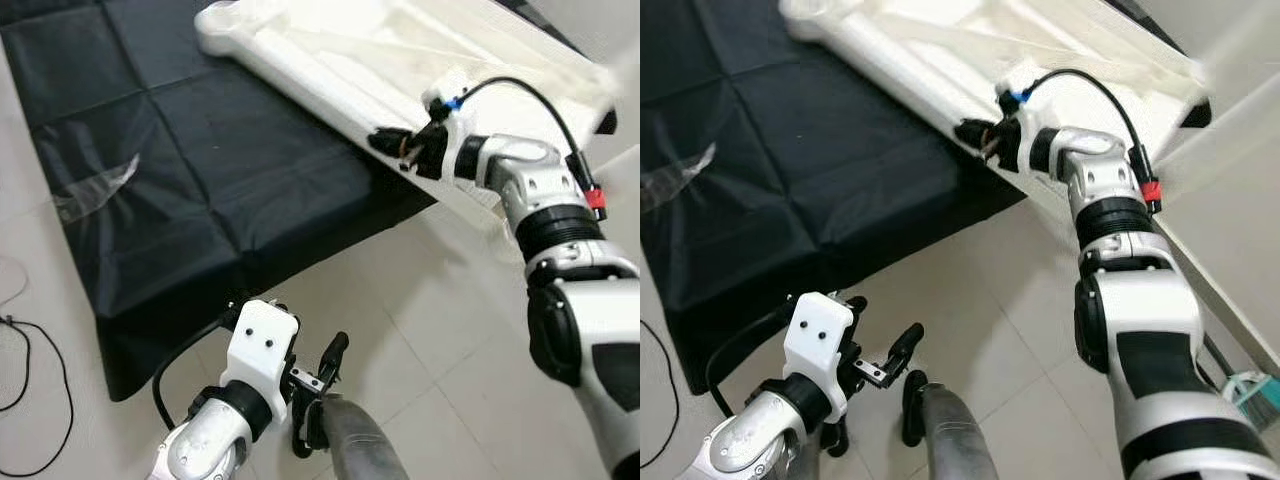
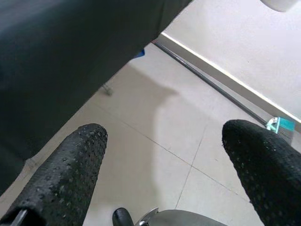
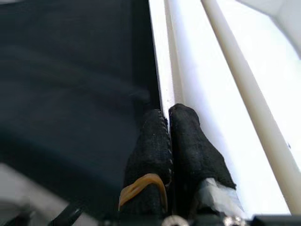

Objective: Building children table

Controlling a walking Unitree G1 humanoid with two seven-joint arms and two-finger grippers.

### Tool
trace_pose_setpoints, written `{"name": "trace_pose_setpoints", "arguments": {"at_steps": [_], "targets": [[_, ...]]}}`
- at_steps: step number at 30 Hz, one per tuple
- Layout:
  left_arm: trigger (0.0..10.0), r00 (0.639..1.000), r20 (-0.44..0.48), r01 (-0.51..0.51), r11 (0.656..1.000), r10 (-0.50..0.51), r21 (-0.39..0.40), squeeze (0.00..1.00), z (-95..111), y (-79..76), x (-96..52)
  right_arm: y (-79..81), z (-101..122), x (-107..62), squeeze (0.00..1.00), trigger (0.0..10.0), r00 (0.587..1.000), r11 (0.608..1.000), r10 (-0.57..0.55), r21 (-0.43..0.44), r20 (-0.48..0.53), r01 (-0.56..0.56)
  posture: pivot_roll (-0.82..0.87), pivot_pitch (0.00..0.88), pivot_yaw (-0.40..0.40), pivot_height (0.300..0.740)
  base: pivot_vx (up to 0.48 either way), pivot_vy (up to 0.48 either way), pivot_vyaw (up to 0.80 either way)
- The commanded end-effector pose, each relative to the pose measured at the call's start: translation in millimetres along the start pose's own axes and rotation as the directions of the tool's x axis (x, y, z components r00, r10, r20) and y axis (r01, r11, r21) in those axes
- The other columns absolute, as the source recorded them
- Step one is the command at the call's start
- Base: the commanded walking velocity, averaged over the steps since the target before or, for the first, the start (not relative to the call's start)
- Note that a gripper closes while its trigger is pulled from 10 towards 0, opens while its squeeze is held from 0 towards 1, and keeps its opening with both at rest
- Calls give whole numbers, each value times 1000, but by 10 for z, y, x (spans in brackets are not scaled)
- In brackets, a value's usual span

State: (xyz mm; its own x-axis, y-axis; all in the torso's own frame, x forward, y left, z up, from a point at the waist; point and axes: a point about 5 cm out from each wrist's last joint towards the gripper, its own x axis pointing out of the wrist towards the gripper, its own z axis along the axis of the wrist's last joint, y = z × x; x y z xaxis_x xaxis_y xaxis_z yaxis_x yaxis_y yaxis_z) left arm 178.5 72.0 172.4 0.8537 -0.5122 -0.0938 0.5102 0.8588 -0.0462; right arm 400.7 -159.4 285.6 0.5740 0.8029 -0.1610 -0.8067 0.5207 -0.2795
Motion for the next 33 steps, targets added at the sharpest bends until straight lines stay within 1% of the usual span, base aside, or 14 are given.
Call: {"name": "trace_pose_setpoints", "arguments": {"at_steps": [1,4,5,10,11,15,16,17,18,25,26,29,30,33], "targets": [[10000,1000,-26,13,1000,-14,-15,0,-51,-35,-19,93,-158,68,0,0,999,999,35,21,-4,-35,129,384,-136,740,0,0,0],[10000,1000,-26,14,1000,-14,-15,0,-52,-32,-17,39,-209,62,0,0,995,996,-75,-56,-61,71,129,384,-138,740,0,0,0],[10000,1000,-26,14,1000,-15,-14,0,-52,-30,-14,18,-201,49,0,1098,993,993,-101,-69,-53,98,130,382,-138,740,0,0,0],[10000,1000,-27,15,1000,-15,-14,0,-55,-28,-12,-10,-188,19,0,0,991,990,-120,-85,-55,115,130,382,-138,740,0,0,0],[10000,1000,-27,15,1000,-15,-14,0,-56,-27,-12,-28,-192,0,0,10000,988,986,-134,-112,-82,124,129,382,-139,740,0,0,0],[10000,1000,-27,14,1000,-15,-13,0,-56,-25,-11,-57,-172,-9,0,10000,982,983,-167,-97,-83,159,129,379,-141,740,0,0,0],[10000,1000,-26,15,1000,-15,-12,0,-56,-26,-10,-84,-112,-9,282,10000,980,980,-190,-62,-54,187,130,378,-137,740,0,0,0],[10000,1000,-26,15,1000,-15,-12,0,-56,-26,-10,-84,-112,-9,282,10000,980,980,-190,-62,-54,187,130,378,-137,740,0,0,0],[10000,1000,-26,15,1000,-15,-11,0,-57,-25,-6,-92,-61,0,1000,10000,982,982,-190,-23,-24,189,131,380,-139,740,0,0,0],[10000,1000,-26,15,1000,-16,-9,0,-60,-27,-6,-105,85,41,1000,10000,979,980,-198,0,45,198,132,382,-138,740,0,0,0],[10000,1000,-26,15,1000,-15,-10,0,-61,-26,-3,-107,126,55,706,10000,979,980,-197,5,59,197,125,382,-138,740,0,0,0],[10000,1000,-26,15,1000,-15,-10,0,-61,-26,-3,-107,126,55,706,10000,979,980,-197,5,59,197,125,382,-138,740,0,0,0],[10000,1000,-26,15,1000,-15,-10,0,-61,-26,0,-113,175,70,0,10000,976,979,-205,18,75,204,124,384,-139,740,0,0,0],[10000,1000,-26,14,1000,-14,-11,0,-61,-25,6,-122,315,114,0,10000,965,974,-224,62,137,217,123,386,-142,740,0,0,0]]}}
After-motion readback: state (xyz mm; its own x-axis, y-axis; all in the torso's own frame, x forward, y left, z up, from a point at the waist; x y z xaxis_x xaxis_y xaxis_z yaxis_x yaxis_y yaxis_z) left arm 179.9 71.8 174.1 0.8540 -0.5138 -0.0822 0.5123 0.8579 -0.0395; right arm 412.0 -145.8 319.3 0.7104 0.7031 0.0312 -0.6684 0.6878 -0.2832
